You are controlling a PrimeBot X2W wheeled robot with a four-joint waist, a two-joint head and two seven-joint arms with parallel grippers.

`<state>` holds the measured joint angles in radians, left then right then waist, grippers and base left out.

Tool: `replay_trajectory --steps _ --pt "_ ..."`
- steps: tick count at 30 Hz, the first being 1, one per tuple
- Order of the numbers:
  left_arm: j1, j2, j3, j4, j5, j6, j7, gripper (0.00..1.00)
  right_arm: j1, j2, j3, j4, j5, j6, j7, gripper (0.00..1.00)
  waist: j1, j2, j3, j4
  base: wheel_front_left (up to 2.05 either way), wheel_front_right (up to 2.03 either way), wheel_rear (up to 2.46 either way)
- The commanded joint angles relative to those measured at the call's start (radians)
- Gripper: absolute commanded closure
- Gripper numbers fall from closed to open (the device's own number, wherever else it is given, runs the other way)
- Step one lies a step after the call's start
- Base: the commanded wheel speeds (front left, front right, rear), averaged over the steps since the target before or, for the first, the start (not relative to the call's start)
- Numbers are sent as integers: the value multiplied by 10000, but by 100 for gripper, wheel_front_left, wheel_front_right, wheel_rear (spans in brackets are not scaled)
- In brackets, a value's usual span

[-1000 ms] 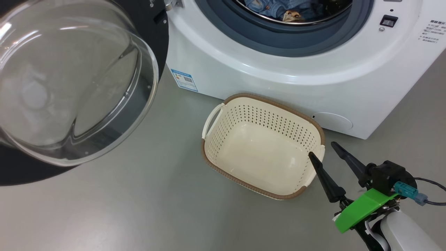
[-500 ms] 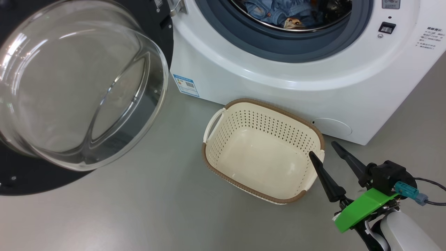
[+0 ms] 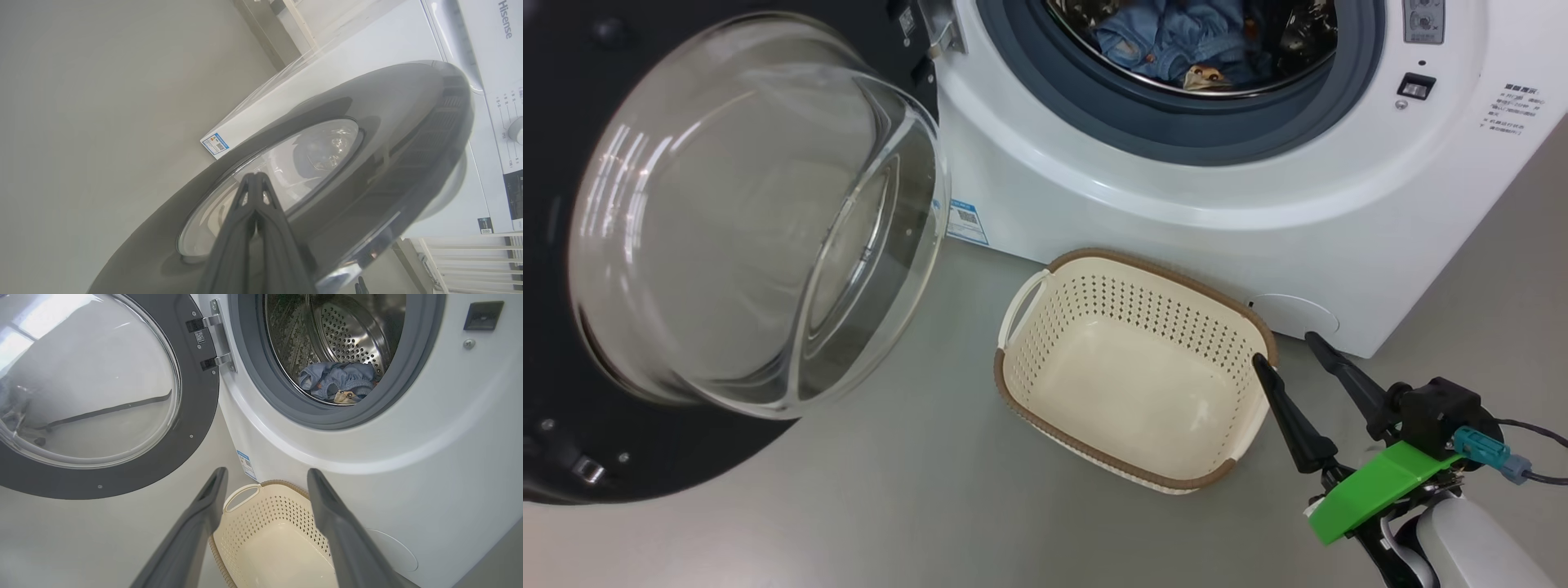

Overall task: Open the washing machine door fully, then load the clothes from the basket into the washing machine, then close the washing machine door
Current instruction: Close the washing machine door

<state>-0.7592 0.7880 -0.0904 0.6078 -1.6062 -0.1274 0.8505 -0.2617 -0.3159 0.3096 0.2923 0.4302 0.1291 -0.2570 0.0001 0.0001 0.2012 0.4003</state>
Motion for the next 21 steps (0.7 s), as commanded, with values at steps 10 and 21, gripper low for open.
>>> replay_trajectory --steps 10,21 --pt "379 274 235 -2132 -386 -33 1231 100 517 71 -49 -305 -67 16 -48 0 -1 -1 -435 -39 0 0 0" --pt "585 -259 173 -3363 -453 -33 1982 100 922 199 -282 -398 -104 16 -48 0 -1 -1 -778 -407 0 0 0"
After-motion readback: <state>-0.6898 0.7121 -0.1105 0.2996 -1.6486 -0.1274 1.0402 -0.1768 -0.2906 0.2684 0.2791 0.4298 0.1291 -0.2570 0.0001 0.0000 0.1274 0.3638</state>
